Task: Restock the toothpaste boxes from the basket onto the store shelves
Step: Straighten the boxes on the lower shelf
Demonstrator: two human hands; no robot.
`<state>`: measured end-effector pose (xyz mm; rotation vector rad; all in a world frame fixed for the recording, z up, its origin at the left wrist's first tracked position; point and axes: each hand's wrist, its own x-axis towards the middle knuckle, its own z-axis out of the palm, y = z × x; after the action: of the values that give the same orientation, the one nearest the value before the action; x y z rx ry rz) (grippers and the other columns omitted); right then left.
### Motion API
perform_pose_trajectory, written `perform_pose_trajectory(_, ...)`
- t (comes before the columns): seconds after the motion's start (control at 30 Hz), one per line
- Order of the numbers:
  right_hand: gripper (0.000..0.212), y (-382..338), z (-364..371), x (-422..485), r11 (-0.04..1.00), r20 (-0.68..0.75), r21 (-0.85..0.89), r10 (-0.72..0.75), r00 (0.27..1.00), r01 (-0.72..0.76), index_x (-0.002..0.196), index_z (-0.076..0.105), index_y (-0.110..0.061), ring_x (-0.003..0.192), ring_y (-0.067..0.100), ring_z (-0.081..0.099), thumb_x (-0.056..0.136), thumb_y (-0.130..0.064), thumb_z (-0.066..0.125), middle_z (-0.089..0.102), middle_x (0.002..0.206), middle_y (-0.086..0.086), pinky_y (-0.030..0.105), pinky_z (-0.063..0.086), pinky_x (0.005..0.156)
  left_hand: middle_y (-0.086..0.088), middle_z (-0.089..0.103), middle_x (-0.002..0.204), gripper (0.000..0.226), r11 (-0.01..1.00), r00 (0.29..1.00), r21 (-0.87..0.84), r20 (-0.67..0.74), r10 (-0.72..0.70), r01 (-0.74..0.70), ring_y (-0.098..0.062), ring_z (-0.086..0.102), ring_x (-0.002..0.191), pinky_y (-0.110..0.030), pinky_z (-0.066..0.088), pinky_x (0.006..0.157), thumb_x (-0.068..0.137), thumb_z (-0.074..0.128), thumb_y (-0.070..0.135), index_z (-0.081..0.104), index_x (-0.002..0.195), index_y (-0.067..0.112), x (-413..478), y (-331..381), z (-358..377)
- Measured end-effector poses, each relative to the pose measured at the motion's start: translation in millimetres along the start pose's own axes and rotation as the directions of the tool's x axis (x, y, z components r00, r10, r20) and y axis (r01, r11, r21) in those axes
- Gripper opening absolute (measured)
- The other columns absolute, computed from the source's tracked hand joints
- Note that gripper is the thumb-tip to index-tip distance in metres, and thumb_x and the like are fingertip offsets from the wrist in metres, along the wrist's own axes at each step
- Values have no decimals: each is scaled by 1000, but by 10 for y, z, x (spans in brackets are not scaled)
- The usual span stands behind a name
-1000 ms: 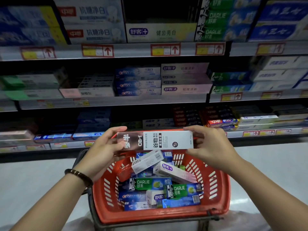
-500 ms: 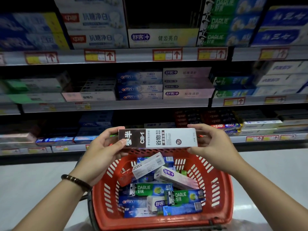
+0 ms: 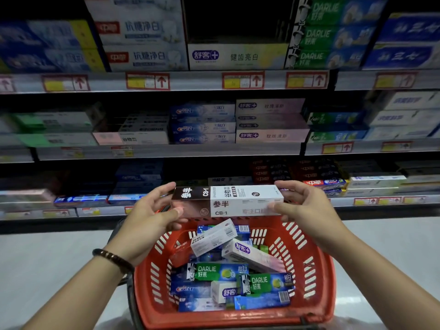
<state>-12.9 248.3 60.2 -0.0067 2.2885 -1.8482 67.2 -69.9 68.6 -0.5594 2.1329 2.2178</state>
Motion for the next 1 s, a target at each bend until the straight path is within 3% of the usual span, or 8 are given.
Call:
perform_pose_trajectory(0.17, 35, 35, 15, 36, 996, -50, 83, 43, 998, -38, 115, 68, -15, 68, 21, 72, 86, -13, 87, 82, 98, 7, 40, 56, 71, -22, 63, 133, 44, 991, 998, -123, 0, -60, 60, -32, 75, 92, -32, 63, 75, 101, 59, -1, 57, 141, 19, 11, -15, 0)
perform_pose_trajectory(0.3, 32, 35, 26, 43, 989, -42, 142, 56, 998, -49, 116, 67, -7, 76, 26, 71, 89, -7, 83, 81, 92, 14, 39, 57, 70, -26, 70, 119, 33, 981, 994, -173, -56, -94, 83, -33, 74, 94, -35, 66, 76, 101, 61, 6, 56, 134, 10, -29, 27, 64)
perform_pose_trajectory(0.4, 28, 17, 17, 19, 990, -16, 140, 35, 999, -32, 115, 69, -10, 82, 27, 73, 90, -9, 82, 81, 95, 12, 39, 59, 74, -23, 72, 114, 27, 990, 992, -120, -96, -82, 70, -34, 74, 97, -39, 65, 83, 100, 64, 17, 59, 125, 8, -38, 50, 76)
perform_pose_trajectory(0.6, 23, -15, 8, -6, 986, 3, 167, 7, 1000, -8, 107, 76, -15, 83, 29, 75, 87, -21, 85, 80, 94, 16, 39, 59, 75, -12, 74, 118, 22, 1000, 994, -23, -104, -24, 22, -29, 72, 111, -48, 60, 96, 101, 63, 26, 61, 109, 5, -33, -6, 53)
perform_pose_trajectory(0.7, 31, -28, 45, -7, 985, -13, 173, 1, 1000, 1, 101, 78, -17, 80, 26, 75, 78, -34, 87, 81, 91, 15, 40, 59, 75, -16, 75, 114, 23, 997, 991, -71, -125, -40, 31, -33, 74, 106, -48, 60, 97, 100, 64, 28, 62, 102, 5, 2, -34, 46)
perform_pose_trajectory(0.83, 20, -11, 99, -4, 988, -76, 149, -18, 997, 29, 95, 80, -19, 79, 19, 78, 84, -35, 85, 81, 85, 4, 38, 62, 74, -13, 76, 109, 25, 998, 987, -62, -161, -25, 16, -36, 76, 97, -46, 61, 94, 96, 71, 30, 70, 101, 6, 24, -32, 41)
perform_pose_trajectory(1.0, 19, -16, 170, -30, 983, -108, 180, -6, 994, 26, 97, 81, -16, 84, 28, 81, 89, -33, 83, 82, 92, 8, 40, 67, 77, -12, 76, 105, 19, 1000, 980, -27, -201, 2, -8, -31, 76, 87, -40, 62, 84, 94, 75, 19, 73, 110, 9, 51, -45, 31)
